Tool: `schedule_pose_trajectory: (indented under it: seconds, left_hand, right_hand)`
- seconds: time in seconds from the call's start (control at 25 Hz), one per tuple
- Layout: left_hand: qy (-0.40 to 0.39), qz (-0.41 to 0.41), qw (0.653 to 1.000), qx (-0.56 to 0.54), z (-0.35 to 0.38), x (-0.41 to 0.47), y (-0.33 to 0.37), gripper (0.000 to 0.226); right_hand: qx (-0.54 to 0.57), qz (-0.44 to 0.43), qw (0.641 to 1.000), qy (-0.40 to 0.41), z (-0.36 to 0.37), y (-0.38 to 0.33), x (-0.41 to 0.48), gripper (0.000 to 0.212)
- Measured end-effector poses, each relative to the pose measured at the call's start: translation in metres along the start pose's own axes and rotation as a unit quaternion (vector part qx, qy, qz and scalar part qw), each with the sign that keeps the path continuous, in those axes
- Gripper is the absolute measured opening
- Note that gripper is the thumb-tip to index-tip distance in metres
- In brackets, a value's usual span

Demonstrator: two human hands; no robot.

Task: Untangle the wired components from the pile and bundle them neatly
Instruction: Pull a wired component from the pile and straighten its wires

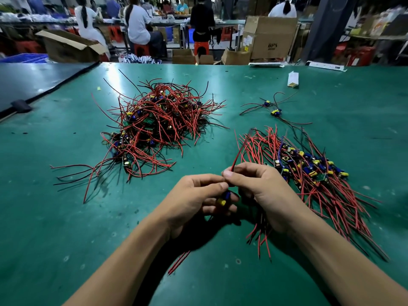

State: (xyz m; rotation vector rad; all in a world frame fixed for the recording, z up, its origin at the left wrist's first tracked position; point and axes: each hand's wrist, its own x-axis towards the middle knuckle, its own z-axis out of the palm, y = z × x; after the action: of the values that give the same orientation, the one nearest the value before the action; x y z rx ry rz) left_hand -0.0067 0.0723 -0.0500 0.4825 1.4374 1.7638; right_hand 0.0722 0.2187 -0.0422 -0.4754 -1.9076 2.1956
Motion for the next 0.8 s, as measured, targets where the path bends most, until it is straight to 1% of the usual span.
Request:
schedule_pose_trajectory:
  seconds: [0.08, 0.16, 0.28, 0.4, 0.52, 0.6, 0.72, 0.8]
  left_hand:
    - [0.007, 0.005, 0.999, 0.032, 0.002, 0.000, -0.001, 0.011]
    - [0.002, 0.002, 0.999, 0.051, 0.003, -0.001, -0.001, 0.009]
    - [-0.019, 0.001, 0.999, 0.046, 0.004, 0.000, 0.000, 0.008]
    - [-0.027, 0.006, 0.999, 0.038, 0.004, 0.001, 0.000, 0.007]
    - [-0.023, 0.003, 0.999, 0.035, 0.004, 0.001, -0.001, 0.010]
    - [-0.013, 0.012, 0.999, 0.038, 0.004, 0.000, -0.002, 0.018]
    - [0.008, 0.053, 0.996, 0.065, 0.009, 0.000, -0.006, 0.013]
    - [0.026, 0.077, 0.994, 0.078, 0.012, 0.000, -0.008, 0.014]
  right_hand:
    - [0.017, -0.011, 0.999, 0.029, -0.001, 0.003, 0.003, 0.011]
    - [0.075, -0.021, 0.995, 0.064, -0.003, 0.005, 0.009, 0.021]
    - [0.146, -0.033, 0.984, 0.100, -0.006, 0.003, 0.014, 0.023]
    - [0.177, -0.029, 0.978, 0.105, -0.005, 0.002, 0.015, 0.019]
    - [0.207, 0.018, 0.975, 0.079, -0.006, -0.001, 0.013, 0.028]
    - [0.191, 0.018, 0.979, 0.067, -0.006, -0.005, 0.012, 0.028]
    - [0.114, -0.018, 0.991, 0.063, -0.002, -0.003, 0.009, 0.027]
    - [0.078, -0.017, 0.996, 0.033, 0.003, 0.001, 0.005, 0.028]
